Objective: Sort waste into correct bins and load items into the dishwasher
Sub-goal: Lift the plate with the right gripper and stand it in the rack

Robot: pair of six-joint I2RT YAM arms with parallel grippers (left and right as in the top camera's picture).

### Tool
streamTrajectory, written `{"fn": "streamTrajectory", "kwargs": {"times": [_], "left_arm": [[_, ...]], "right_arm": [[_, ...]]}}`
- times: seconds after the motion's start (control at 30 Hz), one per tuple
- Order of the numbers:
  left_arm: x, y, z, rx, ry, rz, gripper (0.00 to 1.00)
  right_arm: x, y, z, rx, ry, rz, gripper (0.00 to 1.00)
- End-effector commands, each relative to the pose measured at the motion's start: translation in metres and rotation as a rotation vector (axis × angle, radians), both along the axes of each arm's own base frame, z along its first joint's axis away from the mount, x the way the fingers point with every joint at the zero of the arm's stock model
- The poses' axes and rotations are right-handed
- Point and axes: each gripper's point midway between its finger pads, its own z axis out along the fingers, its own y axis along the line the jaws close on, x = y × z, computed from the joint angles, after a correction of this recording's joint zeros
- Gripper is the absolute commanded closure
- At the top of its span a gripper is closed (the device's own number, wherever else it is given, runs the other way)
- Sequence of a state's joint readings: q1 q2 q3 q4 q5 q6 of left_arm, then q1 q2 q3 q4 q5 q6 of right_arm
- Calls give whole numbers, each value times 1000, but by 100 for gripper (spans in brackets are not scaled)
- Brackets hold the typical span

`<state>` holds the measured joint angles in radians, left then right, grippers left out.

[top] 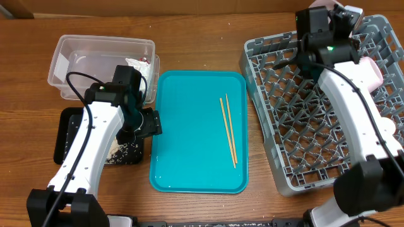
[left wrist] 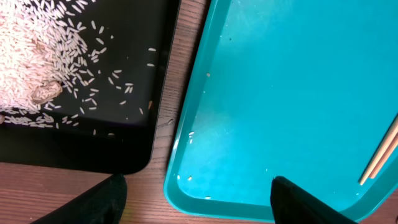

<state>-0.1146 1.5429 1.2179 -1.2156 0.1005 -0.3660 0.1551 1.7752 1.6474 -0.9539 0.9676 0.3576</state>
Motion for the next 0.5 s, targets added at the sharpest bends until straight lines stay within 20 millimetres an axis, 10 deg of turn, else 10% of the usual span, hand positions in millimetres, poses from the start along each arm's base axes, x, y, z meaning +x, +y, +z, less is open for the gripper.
{"fn": "streamTrajectory", "kwargs": {"times": [0.0,0.4,0.47], "left_arm": [[-1,0,0,7,-4,-7,24],[-1,0,0,7,-3,-7,22],[-1,0,0,7,-3,-7,22]], "right_arm": [[1,1,-23,26,32,-23,96],[-15,22,-71,194,174,16,96],[-19,26,-76,222,205,26,82]]}}
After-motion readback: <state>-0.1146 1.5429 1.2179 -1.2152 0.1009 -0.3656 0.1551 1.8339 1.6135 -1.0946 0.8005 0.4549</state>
